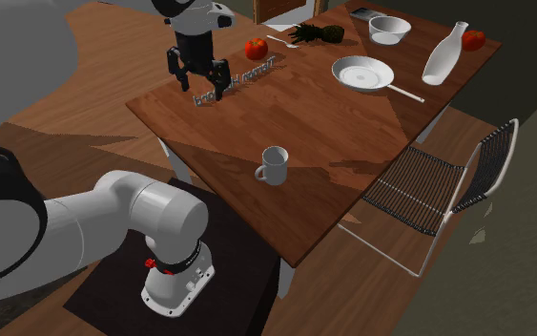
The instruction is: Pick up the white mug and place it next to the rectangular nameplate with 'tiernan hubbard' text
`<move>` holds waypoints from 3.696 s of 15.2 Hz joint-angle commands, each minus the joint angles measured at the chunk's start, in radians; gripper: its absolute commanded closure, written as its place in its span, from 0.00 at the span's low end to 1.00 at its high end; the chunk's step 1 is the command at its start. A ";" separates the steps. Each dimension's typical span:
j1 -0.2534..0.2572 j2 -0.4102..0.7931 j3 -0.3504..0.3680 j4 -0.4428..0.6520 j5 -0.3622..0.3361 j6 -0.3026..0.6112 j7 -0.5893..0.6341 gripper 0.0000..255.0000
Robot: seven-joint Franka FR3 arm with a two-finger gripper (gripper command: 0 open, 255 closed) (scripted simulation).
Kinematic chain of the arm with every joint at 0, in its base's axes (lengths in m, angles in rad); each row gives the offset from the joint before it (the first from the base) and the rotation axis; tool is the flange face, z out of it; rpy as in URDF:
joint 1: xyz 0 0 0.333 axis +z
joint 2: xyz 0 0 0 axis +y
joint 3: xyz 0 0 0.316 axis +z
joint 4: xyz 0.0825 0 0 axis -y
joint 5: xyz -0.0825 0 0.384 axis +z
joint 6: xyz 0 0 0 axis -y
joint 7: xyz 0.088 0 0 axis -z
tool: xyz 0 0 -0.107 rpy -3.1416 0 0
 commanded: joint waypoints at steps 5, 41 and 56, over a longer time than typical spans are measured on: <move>-0.026 -0.006 -0.047 -0.108 -0.050 0.111 -0.064 0.00; -0.144 0.259 -0.258 -0.394 -0.235 0.709 -0.278 1.00; -0.142 0.164 -0.236 -0.287 -0.222 0.507 -0.276 1.00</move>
